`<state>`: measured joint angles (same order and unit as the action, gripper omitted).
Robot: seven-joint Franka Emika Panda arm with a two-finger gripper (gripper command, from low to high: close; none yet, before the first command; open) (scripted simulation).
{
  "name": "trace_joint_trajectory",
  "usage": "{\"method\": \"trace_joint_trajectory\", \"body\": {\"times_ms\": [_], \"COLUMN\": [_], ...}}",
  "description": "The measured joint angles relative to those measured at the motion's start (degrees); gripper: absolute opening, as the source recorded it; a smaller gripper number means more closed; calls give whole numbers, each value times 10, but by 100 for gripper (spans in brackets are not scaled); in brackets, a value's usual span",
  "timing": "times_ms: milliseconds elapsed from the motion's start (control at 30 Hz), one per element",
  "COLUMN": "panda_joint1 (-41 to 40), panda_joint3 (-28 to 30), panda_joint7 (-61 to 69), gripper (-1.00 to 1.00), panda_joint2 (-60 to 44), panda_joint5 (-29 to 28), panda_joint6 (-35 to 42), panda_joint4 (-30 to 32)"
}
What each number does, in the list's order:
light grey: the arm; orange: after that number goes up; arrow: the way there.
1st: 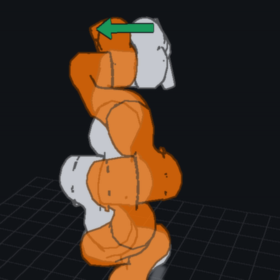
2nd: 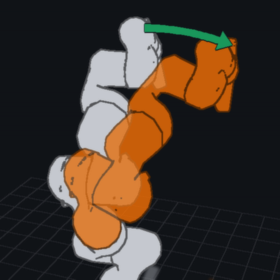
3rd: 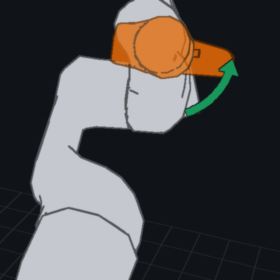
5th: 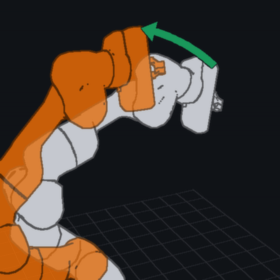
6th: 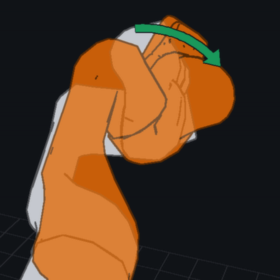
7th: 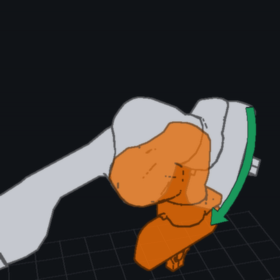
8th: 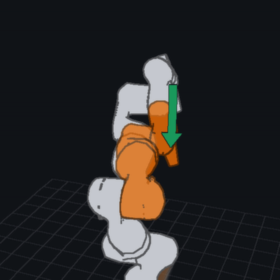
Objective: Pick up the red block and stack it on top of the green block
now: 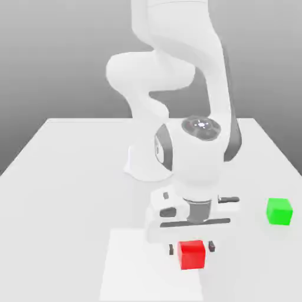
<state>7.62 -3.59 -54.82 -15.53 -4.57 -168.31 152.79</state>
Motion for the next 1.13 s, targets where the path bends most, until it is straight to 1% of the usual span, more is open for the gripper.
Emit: {"method": "trace_joint_trajectory", "body": {"times_ms": [133, 333, 667, 800, 867, 900, 933, 1000, 1033, 1133], "panda_joint1": [1, -9, 163, 249, 287, 299, 286, 294, 297, 297], "panda_joint3": [1, -22, -131, -158, -167, -159, -148, -126, -118, -118], "panda_joint7": [-2, 27, 261, 362, 384, 379, 371, 349, 337, 337], "gripper": [-100, -100, -100, -100, -100, -100, -100, -100, 100, 100], "panda_joint2": [-3, 104, 152, 166, 154, 138, 119, 79, 61, 61], "panda_joint5": [-2, 31, 48, 56, 45, 31, 17, -16, -33, -34], "panda_joint6": [-2, 89, 144, 163, 154, 140, 123, 87, 71, 71], "panda_joint4": [0, 15, 7, 3, 1, 0, -1, -3, -5, -5]}}
